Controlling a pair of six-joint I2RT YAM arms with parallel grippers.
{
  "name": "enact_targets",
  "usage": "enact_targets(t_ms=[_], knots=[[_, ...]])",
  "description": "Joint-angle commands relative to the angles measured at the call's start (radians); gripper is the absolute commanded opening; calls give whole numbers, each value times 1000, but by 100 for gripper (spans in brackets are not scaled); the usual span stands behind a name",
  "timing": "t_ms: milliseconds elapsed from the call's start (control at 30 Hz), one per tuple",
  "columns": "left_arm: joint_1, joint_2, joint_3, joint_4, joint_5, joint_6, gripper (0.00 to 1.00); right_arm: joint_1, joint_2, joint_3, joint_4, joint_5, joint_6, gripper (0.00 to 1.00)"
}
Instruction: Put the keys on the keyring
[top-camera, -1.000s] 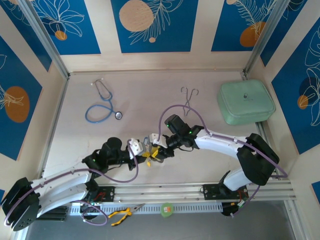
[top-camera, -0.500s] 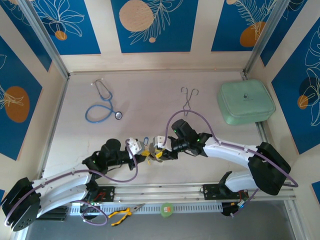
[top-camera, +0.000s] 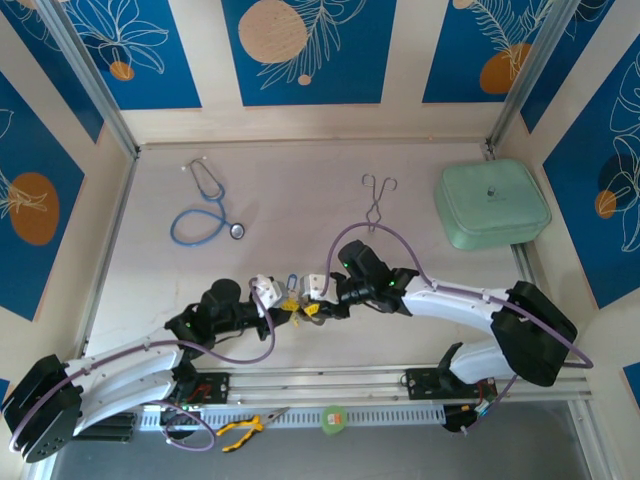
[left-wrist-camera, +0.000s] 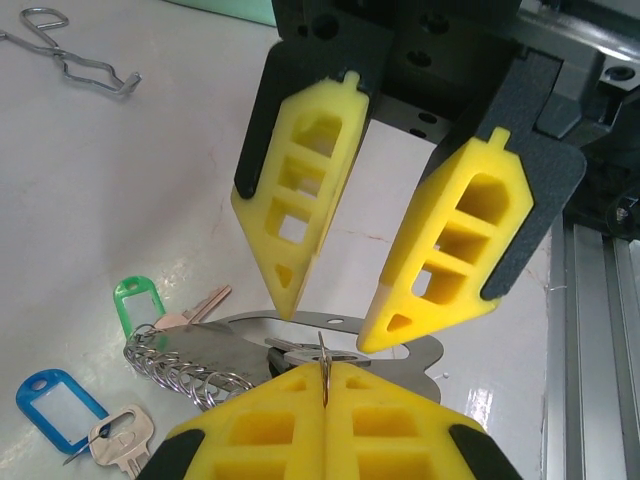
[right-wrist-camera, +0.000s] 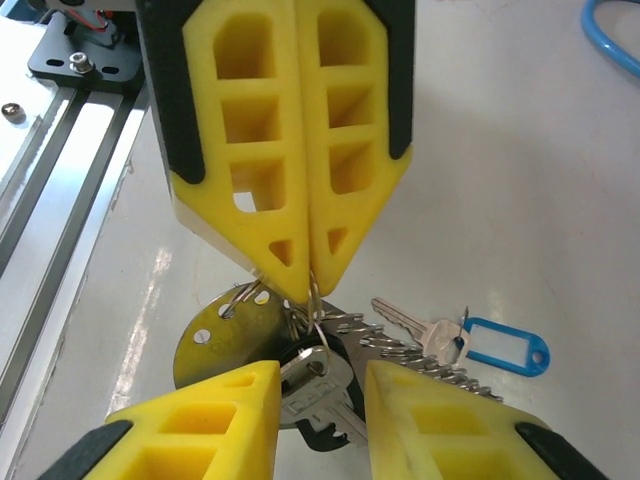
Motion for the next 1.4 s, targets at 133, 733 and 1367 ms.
enact_targets(t_ms=[133, 733, 1367], knots=[[-6, -25, -9, 31, -1, -9, 0, 7, 29, 42, -6, -54, -31, 19], [-6, -56, -45, 105, -90, -65, 0, 12, 83, 27, -46, -35, -49, 0], [-6, -4, -70, 203, -44, -80, 0, -95, -75, -49, 108, -208, 125, 29]])
